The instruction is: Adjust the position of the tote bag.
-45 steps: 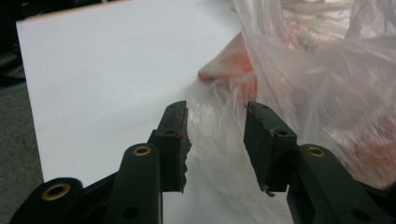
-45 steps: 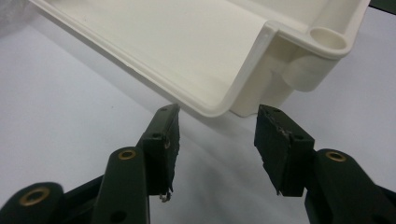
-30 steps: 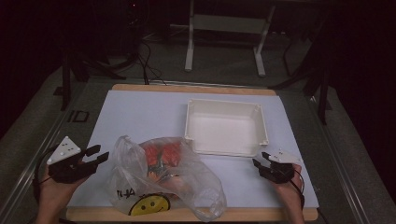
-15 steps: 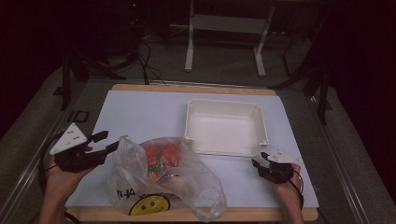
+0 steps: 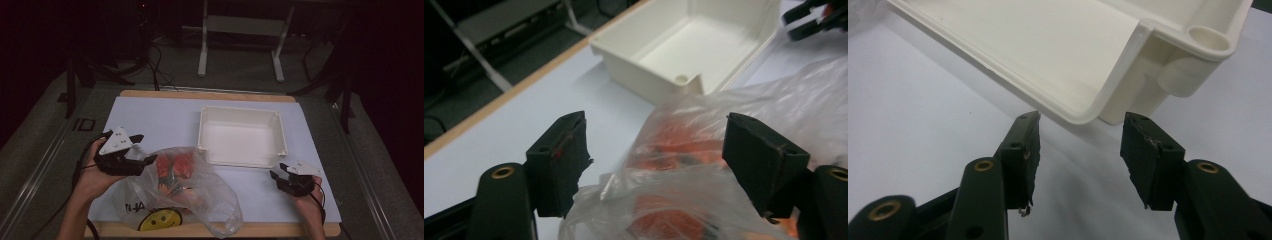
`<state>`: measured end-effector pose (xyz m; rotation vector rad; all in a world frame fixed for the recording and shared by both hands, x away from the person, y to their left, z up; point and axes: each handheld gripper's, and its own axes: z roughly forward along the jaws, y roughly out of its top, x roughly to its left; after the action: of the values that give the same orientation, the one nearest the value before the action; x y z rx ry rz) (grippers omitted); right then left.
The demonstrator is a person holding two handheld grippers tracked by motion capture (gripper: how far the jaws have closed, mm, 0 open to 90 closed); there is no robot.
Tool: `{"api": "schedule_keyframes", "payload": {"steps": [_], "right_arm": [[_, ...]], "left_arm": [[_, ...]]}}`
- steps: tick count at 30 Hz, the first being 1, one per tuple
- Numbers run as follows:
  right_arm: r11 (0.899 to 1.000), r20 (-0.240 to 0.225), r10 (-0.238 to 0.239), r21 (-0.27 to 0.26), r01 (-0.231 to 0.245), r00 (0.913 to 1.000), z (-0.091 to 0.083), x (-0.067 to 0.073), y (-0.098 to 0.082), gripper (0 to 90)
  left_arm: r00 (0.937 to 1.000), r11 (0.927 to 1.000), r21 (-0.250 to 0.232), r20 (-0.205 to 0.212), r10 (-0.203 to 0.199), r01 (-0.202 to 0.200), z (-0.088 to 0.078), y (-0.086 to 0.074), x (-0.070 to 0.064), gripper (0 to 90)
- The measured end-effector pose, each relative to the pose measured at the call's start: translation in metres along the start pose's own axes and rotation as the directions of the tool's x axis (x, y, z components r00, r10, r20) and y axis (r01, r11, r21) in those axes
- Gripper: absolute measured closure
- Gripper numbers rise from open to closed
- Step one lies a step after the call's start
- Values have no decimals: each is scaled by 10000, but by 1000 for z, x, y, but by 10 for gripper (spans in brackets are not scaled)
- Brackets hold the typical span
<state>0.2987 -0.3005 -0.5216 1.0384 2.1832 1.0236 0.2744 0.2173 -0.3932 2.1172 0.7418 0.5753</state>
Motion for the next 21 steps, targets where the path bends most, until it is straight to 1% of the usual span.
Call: {"api": "schedule_keyframes", "payload": {"steps": [1,2,4,5,7,9,11,13,14,15,17,18,20,21], "right_arm": [[10000,-1,-11,2,11,10000,0,0,0,499],[10000,2,-17,6,17,10000,0,0,0,498],[10000,8,22,-18,-22,10000,-1,-1,0,498],[10000,16,31,-19,-31,10000,-1,-1,0,498],[10000,13,30,-41,-30,10000,-1,-1,0,498],[10000,-21,-13,-40,13,10000,-2,0,1,498],[9999,-61,-105,-90,104,9999,-2,2,3,497],[9998,-98,-164,-125,163,9998,-2,4,5,497],[9998,-116,-173,-114,171,9998,-2,6,6,497],[9998,-116,-173,-114,171,9998,-2,6,6,497],[9995,-163,-269,-155,267,9995,-1,8,7,497],[9995,-191,-281,-149,279,9994,-1,9,8,497],[9994,-201,-317,-155,314,9993,-1,10,8,497],[9993,-234,-318,-178,314,9992,-2,11,9,497]], "left_arm": [[9999,9997,227,125,35,-38,2,-3,1,260],[9999,9993,379,127,31,-35,3,-5,1,285],[10000,9978,654,-1,-65,65,4,-12,2,342],[9997,9968,768,-73,-214,218,3,-17,3,377],[9993,9945,999,-224,-288,309,1,-25,4,476],[9991,9929,1119,-161,-393,409,-2,-32,4,587],[9985,9899,1322,-281,-471,504,-4,-39,4,692],[9970,9878,1424,-539,-555,626,-6,-47,3,754],[9953,9865,1423,-639,-724,809,-8,-51,4,776],[9953,9865,1423,-639,-724,809,-8,-51,4,797],[9863,9800,1356,-971,-1332,1457,-13,-67,9,828],[9837,9773,1384,-1037,-1470,1606,-15,-71,10,840],[9738,9691,1325,-1214,-1923,2079,-19,-83,13,858],[9699,9658,1314,-1288,-2067,2233,-22,-89,14,868]]}}
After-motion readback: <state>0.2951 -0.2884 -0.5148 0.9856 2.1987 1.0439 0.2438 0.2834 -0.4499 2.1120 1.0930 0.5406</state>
